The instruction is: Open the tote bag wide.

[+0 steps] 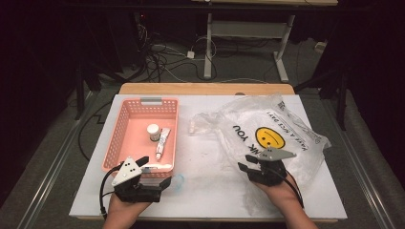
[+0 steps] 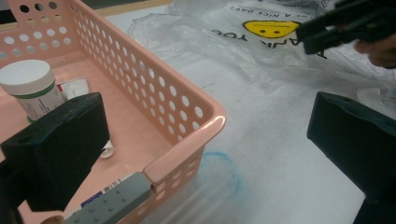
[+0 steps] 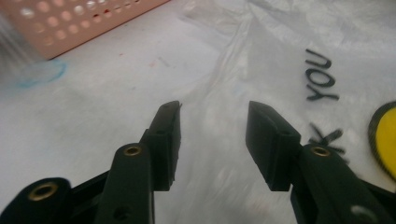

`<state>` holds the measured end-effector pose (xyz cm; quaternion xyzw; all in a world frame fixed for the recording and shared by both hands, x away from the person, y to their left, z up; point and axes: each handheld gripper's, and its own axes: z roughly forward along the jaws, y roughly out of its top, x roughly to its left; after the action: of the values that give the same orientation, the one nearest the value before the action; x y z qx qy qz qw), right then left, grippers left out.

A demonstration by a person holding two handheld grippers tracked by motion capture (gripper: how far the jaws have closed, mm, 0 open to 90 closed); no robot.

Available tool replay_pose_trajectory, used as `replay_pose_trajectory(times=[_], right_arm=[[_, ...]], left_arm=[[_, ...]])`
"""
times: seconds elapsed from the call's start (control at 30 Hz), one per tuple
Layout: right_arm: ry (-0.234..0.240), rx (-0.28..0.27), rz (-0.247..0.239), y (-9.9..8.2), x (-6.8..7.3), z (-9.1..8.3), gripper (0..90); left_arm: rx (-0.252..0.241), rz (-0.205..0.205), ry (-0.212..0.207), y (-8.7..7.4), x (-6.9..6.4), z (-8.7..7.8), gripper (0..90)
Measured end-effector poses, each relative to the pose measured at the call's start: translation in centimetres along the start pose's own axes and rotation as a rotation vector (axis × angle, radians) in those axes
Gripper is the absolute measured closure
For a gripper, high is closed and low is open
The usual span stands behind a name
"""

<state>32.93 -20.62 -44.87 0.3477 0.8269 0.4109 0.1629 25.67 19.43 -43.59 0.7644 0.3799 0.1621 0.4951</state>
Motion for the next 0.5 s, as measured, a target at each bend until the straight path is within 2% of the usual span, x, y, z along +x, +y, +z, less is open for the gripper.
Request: replay_pose_trajectory(times=[0.07, 0.13, 0.2, 0.27, 0.37, 0.4, 0.5], right_arm=[[-0.022, 0.014, 0.006, 0.8, -0.9, 1.1, 52.0], [-0.024, 0.023, 0.012, 1.1, -1.6, 2.1, 49.7], [0.013, 0.02, 0.023, 0.2, -1.8, 3.1, 47.4], [0.025, 0.088, -0.009, -0.2, -1.8, 3.8, 44.1], [0.042, 0.085, 0.003, -0.5, -1.8, 3.9, 39.1], [0.026, 0.089, -0.034, -0.4, -1.2, 3.9, 37.9], [0.016, 0.103, -0.051, -0.4, -0.9, 3.9, 38.4]], left_arm=[[0.003, 0.0, -0.003, 0.0, 0.0, 0.1, 0.0], [0.005, 0.004, -0.005, -0.1, 0.1, 0.0, 0.0], [0.005, 0.006, -0.008, -0.2, 0.1, -0.1, 0.0], [0.004, 0.001, -0.01, -0.3, 0.1, -0.2, 0.0], [0.009, 0.004, -0.011, -0.3, 0.1, -0.1, 0.0], [0.009, 0.005, -0.01, -0.3, 0.0, -0.1, 0.0], [0.009, 0.006, -0.006, -0.3, -0.1, -0.1, 0.0]])
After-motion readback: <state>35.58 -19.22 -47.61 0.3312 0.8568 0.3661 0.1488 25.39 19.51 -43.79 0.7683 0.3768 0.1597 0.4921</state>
